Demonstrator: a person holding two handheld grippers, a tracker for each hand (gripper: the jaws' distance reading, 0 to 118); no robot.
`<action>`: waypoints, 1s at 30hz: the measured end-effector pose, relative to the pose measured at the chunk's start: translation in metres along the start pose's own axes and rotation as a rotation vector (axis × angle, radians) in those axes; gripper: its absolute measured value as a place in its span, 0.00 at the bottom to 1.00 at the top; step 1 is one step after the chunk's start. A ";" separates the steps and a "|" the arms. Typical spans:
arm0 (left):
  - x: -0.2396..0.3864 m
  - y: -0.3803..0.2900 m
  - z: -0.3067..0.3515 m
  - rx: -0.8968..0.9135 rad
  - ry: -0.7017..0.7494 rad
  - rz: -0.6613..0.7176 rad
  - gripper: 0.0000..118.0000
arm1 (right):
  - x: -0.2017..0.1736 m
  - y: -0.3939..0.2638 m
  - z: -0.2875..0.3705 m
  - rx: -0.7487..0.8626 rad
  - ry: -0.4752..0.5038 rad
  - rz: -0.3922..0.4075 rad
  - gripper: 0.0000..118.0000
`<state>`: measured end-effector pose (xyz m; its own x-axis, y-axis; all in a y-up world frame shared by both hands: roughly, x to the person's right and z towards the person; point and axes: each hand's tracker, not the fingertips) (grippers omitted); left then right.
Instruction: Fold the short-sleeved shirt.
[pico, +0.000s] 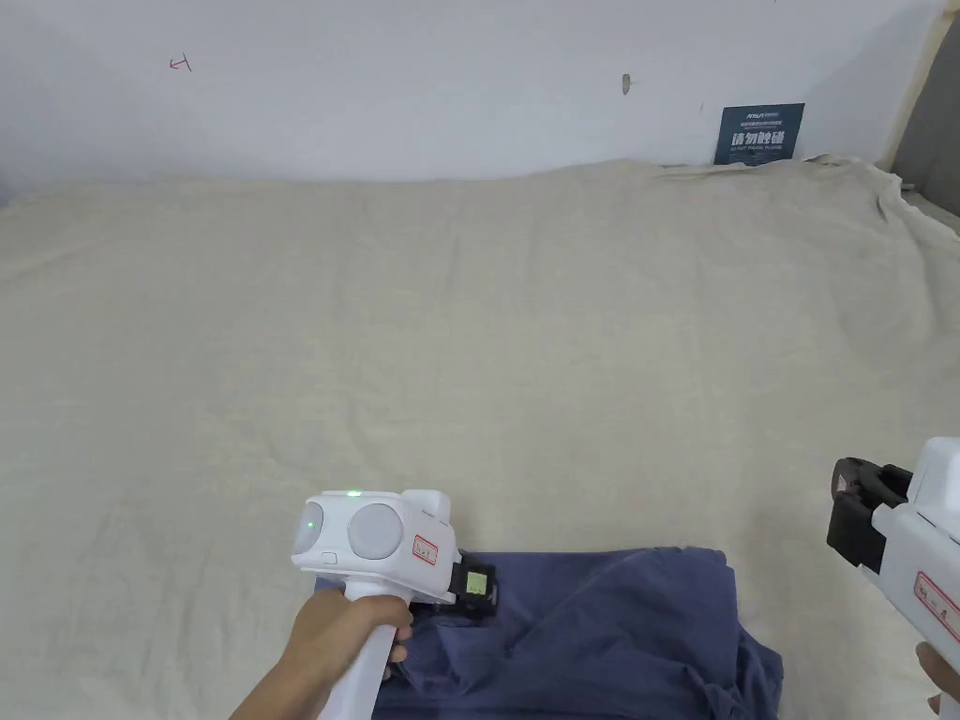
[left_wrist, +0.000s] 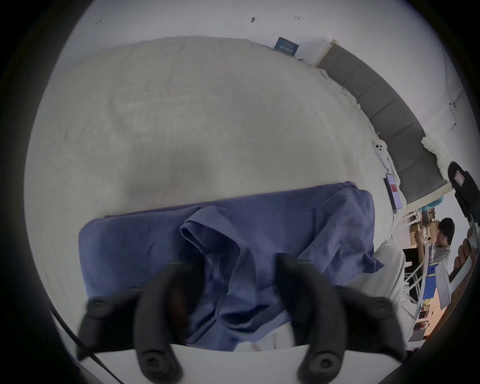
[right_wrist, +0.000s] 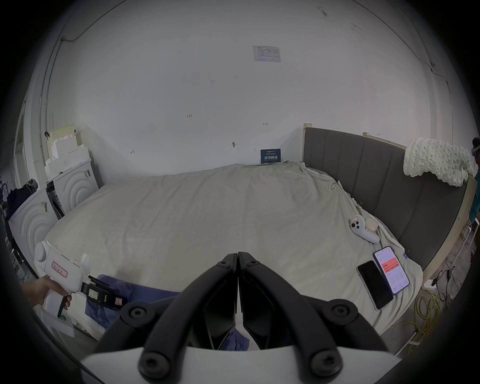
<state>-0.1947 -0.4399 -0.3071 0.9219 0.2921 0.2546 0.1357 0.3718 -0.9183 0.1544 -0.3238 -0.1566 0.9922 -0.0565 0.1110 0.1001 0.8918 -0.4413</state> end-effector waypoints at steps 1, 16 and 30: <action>0.003 -0.001 0.008 0.020 -0.003 -0.005 0.77 | 0.000 0.001 0.000 0.001 0.002 -0.002 0.01; -0.043 -0.038 0.107 0.411 0.169 -0.047 0.95 | -0.018 0.012 0.004 0.029 0.037 0.009 0.01; -0.069 -0.078 0.045 0.452 0.204 -0.028 0.00 | -0.014 0.010 0.004 0.025 0.040 -0.012 0.01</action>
<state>-0.2855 -0.4494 -0.2397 0.9784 0.1150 0.1717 0.0323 0.7354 -0.6768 0.1410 -0.3125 -0.1587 0.9931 -0.0849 0.0808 0.1111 0.9019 -0.4175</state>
